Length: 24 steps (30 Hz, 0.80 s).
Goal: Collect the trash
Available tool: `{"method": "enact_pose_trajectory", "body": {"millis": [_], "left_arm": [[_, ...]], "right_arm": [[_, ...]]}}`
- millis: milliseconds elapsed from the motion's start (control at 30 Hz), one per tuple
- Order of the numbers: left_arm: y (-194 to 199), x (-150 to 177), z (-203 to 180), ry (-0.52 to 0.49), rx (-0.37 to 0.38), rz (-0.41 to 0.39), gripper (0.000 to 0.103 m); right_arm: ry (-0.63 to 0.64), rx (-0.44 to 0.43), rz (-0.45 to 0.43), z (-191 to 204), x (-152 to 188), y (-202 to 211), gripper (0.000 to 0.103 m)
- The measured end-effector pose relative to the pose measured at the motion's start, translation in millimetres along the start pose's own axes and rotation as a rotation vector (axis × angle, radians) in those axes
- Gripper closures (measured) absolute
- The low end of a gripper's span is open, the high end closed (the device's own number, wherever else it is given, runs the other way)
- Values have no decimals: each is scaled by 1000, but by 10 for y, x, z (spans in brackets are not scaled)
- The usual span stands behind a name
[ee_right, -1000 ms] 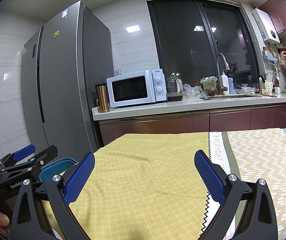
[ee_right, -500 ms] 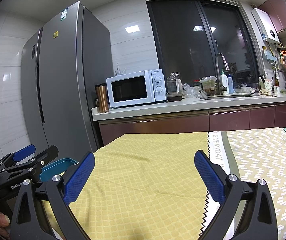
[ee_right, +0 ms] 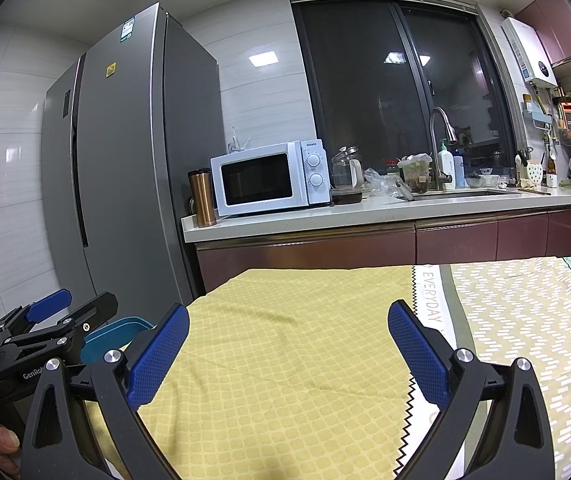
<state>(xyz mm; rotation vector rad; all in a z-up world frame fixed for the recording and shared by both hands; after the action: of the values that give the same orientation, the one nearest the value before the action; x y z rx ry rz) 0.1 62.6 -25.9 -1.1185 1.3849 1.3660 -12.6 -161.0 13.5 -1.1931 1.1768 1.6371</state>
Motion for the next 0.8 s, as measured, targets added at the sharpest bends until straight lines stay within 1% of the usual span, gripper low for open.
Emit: {"method": "enact_pose_trajectory", "body": {"millis": [600,733,800], "left_arm": [[-26,-2,-29,-8,6,2,6],[-40,12,-42,-19,20,4,6],[-66,27,-50,-13,29,20,6]], "right_arm": [[-5,8,0,0,-10,39,7],[-6,11,-2,11,-23,38,7],[-8,12,-1,5,-23,37,7]]}}
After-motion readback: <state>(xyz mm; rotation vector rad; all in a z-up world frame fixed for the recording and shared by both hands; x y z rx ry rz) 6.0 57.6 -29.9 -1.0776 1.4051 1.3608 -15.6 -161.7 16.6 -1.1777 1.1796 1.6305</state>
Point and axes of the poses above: each gripper's, at about its wrist camera, not at the fingertips, and y roughly against the way its jaws point, z to its left, x to its underside, the point moved 6 cm from there along -y, roughly the way its jaws point, and after that the axes turned 1 degree about -x, right-handed, at the moved point
